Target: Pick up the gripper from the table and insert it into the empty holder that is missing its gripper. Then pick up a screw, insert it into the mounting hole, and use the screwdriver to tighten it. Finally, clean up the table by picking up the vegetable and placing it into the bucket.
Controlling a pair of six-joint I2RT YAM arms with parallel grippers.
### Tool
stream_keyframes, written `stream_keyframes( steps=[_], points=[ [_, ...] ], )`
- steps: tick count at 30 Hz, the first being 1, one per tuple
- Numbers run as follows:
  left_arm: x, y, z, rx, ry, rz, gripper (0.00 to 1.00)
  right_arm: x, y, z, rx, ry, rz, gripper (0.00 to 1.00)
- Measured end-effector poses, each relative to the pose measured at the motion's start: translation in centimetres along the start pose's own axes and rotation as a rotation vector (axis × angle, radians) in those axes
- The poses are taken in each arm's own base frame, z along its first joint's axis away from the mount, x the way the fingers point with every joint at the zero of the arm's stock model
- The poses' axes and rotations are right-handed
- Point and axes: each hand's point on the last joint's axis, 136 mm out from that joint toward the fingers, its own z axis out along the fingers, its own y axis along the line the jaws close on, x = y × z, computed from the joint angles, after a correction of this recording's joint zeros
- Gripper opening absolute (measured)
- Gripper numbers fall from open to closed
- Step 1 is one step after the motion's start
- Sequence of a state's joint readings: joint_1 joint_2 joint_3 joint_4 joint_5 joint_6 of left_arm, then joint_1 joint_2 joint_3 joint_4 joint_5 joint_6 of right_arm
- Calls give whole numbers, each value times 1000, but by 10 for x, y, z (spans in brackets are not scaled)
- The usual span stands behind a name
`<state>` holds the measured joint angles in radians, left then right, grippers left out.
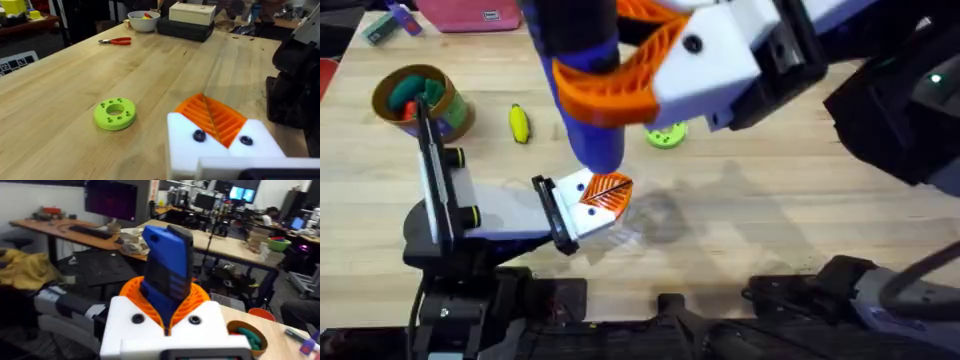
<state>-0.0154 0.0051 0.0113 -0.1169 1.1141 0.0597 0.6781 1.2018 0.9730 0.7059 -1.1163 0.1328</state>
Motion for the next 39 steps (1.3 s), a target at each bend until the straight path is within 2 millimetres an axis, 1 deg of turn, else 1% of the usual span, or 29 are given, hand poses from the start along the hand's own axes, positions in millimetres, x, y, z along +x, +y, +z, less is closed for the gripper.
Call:
stream_keyframes(
  steps=[4, 10, 12, 15, 19, 26, 28, 33, 39],
  points=[
    [0, 0, 0, 0, 0, 0, 17, 5, 6, 2, -43, 6, -22, 24],
    [0, 0, 0, 0, 0, 0, 17, 29, 5, 15, -92, 24, 6, 24],
    [0, 0, 0, 0, 0, 0, 17, 34, 5, 18, -99, 27, 8, 24],
    [0, 0, 0, 0, 0, 0, 17, 35, 7, 19, -107, 27, -5, 24],
    [0, 0, 0, 0, 0, 0, 17, 31, 10, 22, -117, 13, -51, 24],
    [0, 0, 0, 0, 0, 0, 17, 30, 16, 31, -128, 2, -40, 24],
    [0, 0, 0, 0, 0, 0, 17, 32, 15, 33, -125, 2, -31, 24],
    [0, 0, 0, 0, 0, 0, 17, 45, 7, 36, -107, 15, -2, 24],
    [0, 0, 0, 0, 0, 0, 17, 49, 2, 37, -98, 14, -5, 24]
  ],
)
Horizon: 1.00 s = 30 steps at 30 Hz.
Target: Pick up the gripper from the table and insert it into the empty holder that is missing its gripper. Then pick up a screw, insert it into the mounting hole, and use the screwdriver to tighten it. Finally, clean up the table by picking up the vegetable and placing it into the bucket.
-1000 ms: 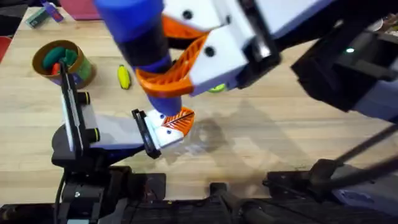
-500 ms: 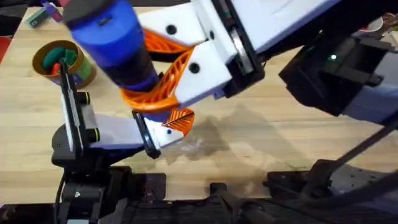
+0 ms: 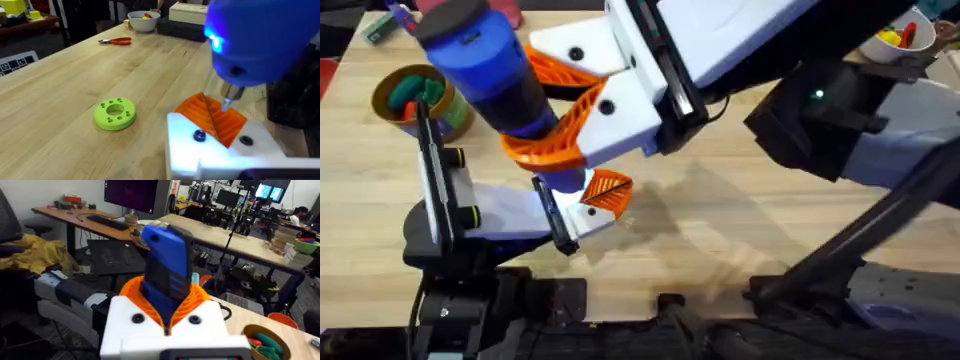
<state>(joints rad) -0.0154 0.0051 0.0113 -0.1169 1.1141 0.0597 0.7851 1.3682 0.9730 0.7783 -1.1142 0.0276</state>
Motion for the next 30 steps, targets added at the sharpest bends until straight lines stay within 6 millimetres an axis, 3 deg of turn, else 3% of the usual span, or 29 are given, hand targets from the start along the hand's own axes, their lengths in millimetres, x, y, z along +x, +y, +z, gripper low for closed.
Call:
stream_keyframes(
  steps=[7, 15, 30],
  points=[
    [0, 0, 0, 0, 0, 0, 17, 2, -3, -2, 8, 3, 4, 24],
    [0, 0, 0, 0, 0, 0, 17, 20, -13, -2, 21, 24, 44, 24],
    [0, 0, 0, 0, 0, 0, 17, 21, -14, -4, 28, 28, 66, 24]
  ],
)
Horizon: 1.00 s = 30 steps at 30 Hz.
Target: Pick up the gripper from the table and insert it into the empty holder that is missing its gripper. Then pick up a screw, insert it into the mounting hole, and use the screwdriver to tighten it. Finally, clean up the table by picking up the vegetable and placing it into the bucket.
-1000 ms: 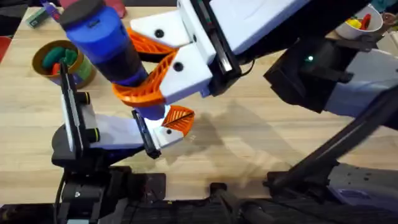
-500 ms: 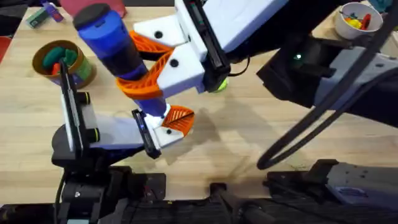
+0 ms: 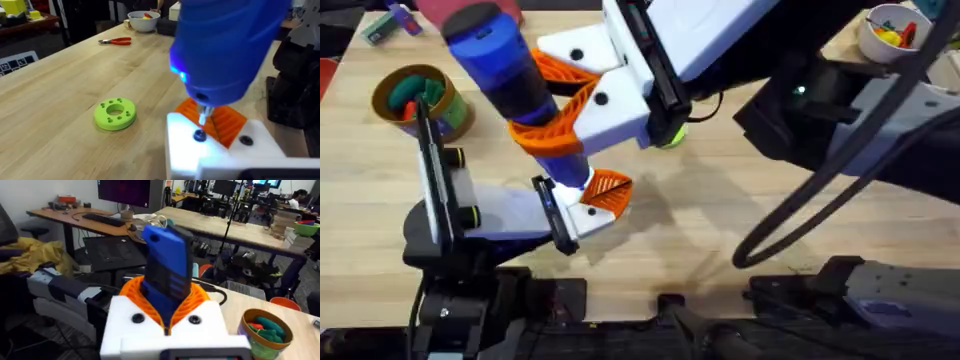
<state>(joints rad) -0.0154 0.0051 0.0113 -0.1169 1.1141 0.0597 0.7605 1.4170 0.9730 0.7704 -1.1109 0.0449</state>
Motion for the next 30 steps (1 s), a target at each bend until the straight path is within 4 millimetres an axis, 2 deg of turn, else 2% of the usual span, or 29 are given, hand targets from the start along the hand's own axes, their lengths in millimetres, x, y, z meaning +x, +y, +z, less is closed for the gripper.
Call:
stream_keyframes(
  steps=[10, 30],
  points=[
    [0, 0, 0, 0, 0, 0, 17, -3, 1, -2, 19, -34, -40, 24],
    [0, 0, 0, 0, 0, 0, 17, 6, -1, -4, 30, -18, 9, 24]
  ],
)
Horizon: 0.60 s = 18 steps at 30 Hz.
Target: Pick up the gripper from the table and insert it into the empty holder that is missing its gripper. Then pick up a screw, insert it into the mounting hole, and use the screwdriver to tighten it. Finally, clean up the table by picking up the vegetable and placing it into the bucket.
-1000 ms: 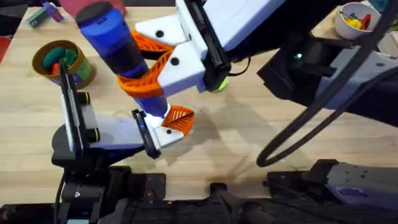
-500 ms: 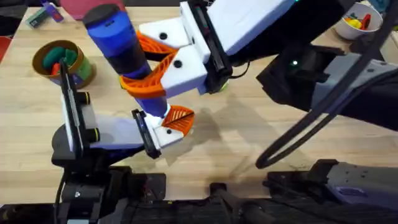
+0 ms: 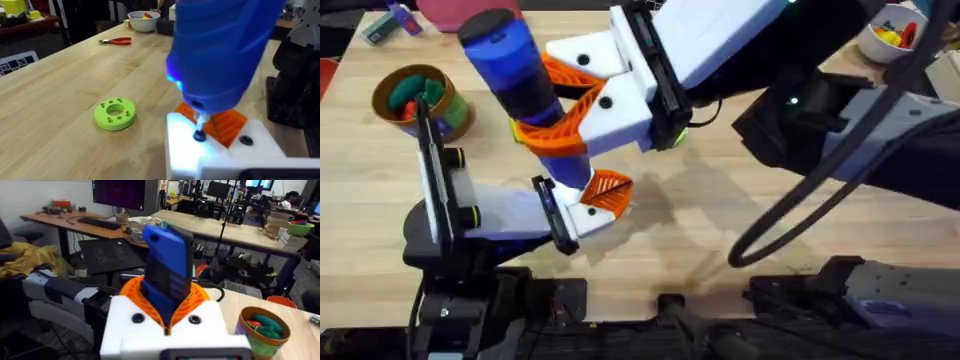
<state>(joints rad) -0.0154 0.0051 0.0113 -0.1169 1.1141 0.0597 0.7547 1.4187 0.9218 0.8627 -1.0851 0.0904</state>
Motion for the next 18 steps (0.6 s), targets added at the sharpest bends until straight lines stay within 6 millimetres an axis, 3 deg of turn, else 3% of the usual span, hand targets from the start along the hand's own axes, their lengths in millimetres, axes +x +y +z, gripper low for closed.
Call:
stream_keyframes(
  steps=[18],
  points=[
    [0, 0, 0, 0, 0, 0, 17, 9, -4, 1, 2, 9, 26, 24]
  ],
)
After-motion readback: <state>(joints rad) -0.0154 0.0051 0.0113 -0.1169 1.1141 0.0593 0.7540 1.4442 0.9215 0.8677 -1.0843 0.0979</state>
